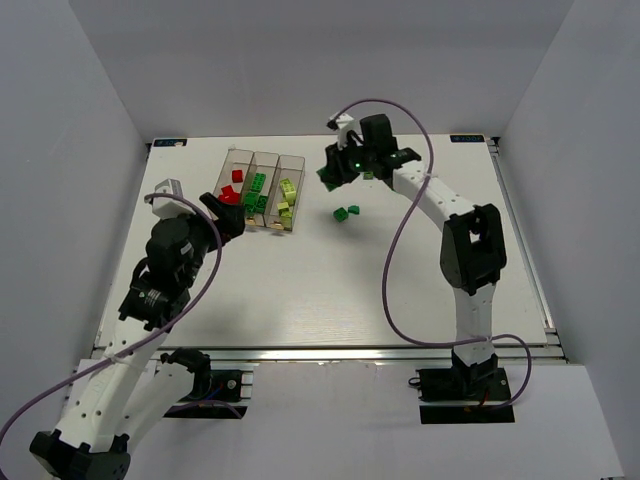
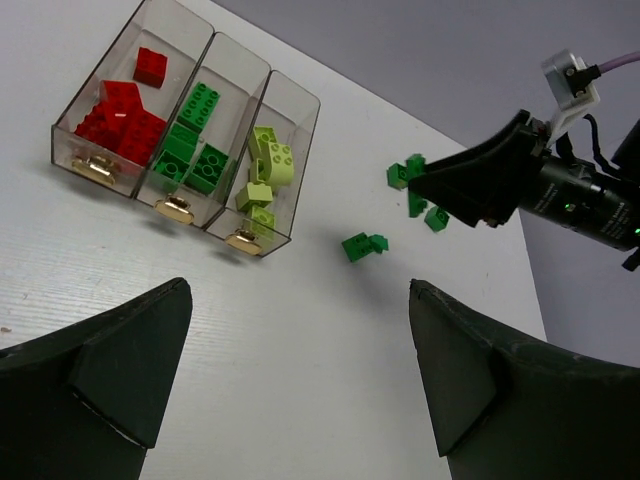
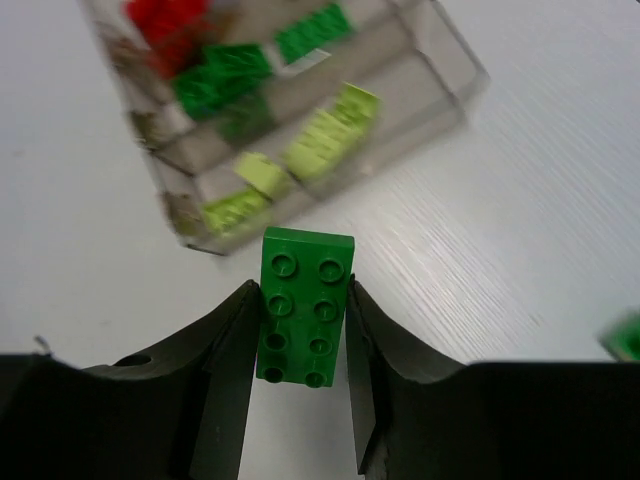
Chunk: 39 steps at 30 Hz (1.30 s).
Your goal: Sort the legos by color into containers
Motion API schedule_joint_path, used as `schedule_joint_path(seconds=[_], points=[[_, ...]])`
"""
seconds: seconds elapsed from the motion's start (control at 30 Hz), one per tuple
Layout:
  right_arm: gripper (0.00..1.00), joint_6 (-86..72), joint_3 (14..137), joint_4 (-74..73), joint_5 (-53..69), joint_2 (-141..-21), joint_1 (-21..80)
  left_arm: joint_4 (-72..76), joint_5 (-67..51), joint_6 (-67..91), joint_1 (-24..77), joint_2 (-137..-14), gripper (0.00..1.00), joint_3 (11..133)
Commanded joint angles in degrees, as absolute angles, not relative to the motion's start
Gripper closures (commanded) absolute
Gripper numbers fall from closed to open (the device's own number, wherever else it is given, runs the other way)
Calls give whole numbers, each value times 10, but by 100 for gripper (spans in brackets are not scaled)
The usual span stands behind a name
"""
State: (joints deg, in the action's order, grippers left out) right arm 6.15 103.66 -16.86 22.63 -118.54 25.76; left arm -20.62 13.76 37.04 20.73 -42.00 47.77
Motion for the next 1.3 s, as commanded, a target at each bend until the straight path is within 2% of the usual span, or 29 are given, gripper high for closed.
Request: schedule_joint_path(seconds=[0.0,0.13,0.3,0.47,0.6,0.77,0.93,0.97,1.03,1.13,1.17,1.27], points=[[100,105,1061,-72,380,-1184,302,-189,124,364,207,-403,2,499],[100,56,1117,51,397,-1258,342,-188,125,367,207,-389,2,500],[100,7,1230,131,390,-1349,375,-202,134,366,207,-368,2,497],[100,-11,1218,244,360,-1394,408,-219,147,374,207,-350,2,488],[100,-11,1221,339,284,-1432,422,-228,156,389,207,-338,2,484],[100,-2,1277,338,229,-1483,425,-238,160,399,207,-330,2,482],[96,30,1242,355,210,-1484,425,-236,160,405,207,-330,2,477],[88,31,1232,357,204,-1484,425,-234,160,406,207,-332,2,476],[85,35,1229,358,203,-1484,425,-232,158,407,207,-333,2,475],[67,45,1230,355,204,-1486,425,-231,156,407,207,-336,2,475],[56,47,1230,354,204,-1486,425,-231,155,408,207,-336,2,473],[44,59,1231,352,209,-1486,425,-228,150,411,207,-337,2,468]])
